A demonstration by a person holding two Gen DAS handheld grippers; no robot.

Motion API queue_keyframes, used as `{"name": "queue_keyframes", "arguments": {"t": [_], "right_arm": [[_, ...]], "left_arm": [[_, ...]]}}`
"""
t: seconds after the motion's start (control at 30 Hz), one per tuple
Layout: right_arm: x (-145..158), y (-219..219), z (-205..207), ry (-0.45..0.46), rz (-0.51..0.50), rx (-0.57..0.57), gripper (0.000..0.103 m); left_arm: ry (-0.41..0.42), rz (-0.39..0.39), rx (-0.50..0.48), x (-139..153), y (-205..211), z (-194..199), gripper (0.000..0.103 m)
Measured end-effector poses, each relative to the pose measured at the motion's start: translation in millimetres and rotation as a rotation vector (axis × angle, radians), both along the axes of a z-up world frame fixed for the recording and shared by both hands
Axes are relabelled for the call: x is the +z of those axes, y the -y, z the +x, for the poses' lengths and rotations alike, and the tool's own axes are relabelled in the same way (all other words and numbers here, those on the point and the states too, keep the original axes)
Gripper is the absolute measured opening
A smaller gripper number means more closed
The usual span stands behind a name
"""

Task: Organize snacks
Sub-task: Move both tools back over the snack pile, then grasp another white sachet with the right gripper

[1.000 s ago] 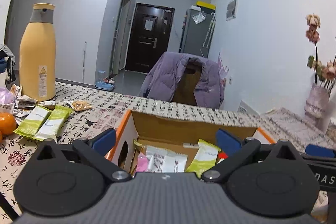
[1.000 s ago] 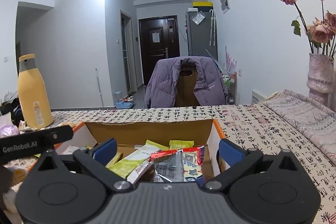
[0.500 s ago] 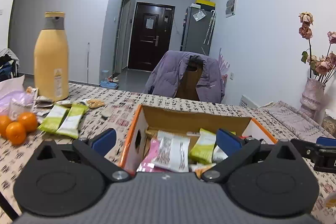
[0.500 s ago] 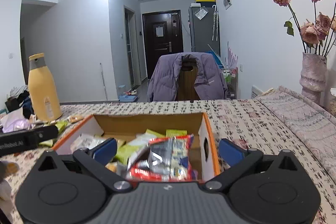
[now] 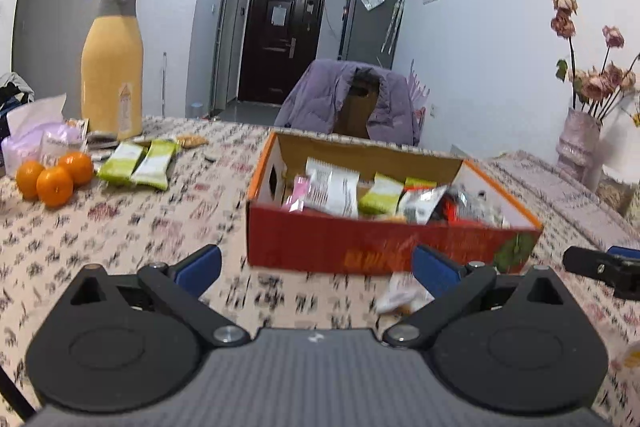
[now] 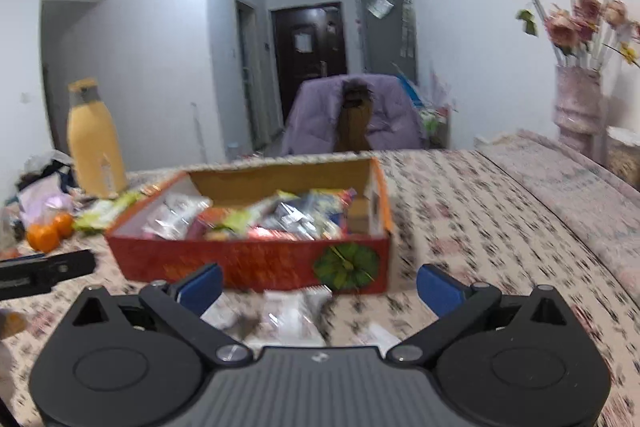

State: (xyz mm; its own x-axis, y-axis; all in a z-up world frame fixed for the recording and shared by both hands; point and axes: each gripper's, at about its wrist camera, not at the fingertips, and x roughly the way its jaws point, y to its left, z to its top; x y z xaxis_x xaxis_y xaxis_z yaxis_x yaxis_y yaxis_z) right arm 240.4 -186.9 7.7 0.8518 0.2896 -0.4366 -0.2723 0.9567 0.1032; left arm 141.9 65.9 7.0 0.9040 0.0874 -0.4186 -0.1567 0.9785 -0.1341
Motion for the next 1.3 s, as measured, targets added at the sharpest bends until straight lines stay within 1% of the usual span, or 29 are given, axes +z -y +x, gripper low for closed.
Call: {"name": "queue_keyframes", "arguments": {"t": [0.13, 0.23, 0.37, 0.5, 0.67, 0.77, 0.9, 1.03, 1.1, 1.23, 1.27, 1.3], "right_arm": [[-12.5, 9.0, -5.9, -0.051, -0.007, 0.000, 0.103], [-22.5, 11.4, -8.7, -0.079, -0.032, -0.004, 0.103], [-33.9, 9.5, -7.1, -0.118, -0.075, -0.011, 0.103], [-42.0, 5.9, 6.4, -0.160, -0.145, -0.010, 0.103], [-51.2, 2.4, 30.6, -0.227, -0.236, 0.037, 0.103], [-57.6, -0.1, 42.7, -0.268, -0.236, 0.086, 0.103], [-60.2, 1.3, 54.7, -0.290, -0.183, 0.110, 0.103], [-62.6, 0.3, 50.2, -0.268, -0.182, 0.115, 0.103], [-61.9, 0.9, 46.1, -0.258, -0.177, 0.123, 0.097], [-61.7, 2.8, 34.6, -0.236, -0.173, 0.138, 0.096], [-61.9, 3.7, 32.3, -0.232, -0.170, 0.139, 0.095], [-61.9, 4.5, 29.5, -0.226, -0.167, 0.139, 0.092]], "left_arm": [[-0.047, -0.011, 0.001, -16.6, -5.7, -7.0, 0.103], [-0.074, -0.010, 0.001, -27.2, -8.3, -10.9, 0.103], [-0.085, -0.033, -0.005, -34.3, -12.2, -11.5, 0.103], [-0.089, -0.032, -0.008, -36.1, -11.5, -8.1, 0.103], [-0.093, -0.034, -0.013, -37.8, -11.3, -8.0, 0.103], [-0.094, -0.040, -0.012, -38.1, -11.9, -7.8, 0.103], [-0.096, -0.053, -0.011, -38.7, -13.9, -7.3, 0.103], [-0.097, -0.057, -0.013, -38.7, -14.3, -7.4, 0.103], [-0.100, -0.059, -0.013, -38.8, -14.5, -6.7, 0.103], [-0.099, -0.061, -0.010, -39.0, -14.7, -6.9, 0.103], [-0.099, -0.061, -0.009, -39.2, -14.9, -7.3, 0.103], [-0.098, -0.061, -0.009, -39.1, -15.0, -7.5, 0.103]]}}
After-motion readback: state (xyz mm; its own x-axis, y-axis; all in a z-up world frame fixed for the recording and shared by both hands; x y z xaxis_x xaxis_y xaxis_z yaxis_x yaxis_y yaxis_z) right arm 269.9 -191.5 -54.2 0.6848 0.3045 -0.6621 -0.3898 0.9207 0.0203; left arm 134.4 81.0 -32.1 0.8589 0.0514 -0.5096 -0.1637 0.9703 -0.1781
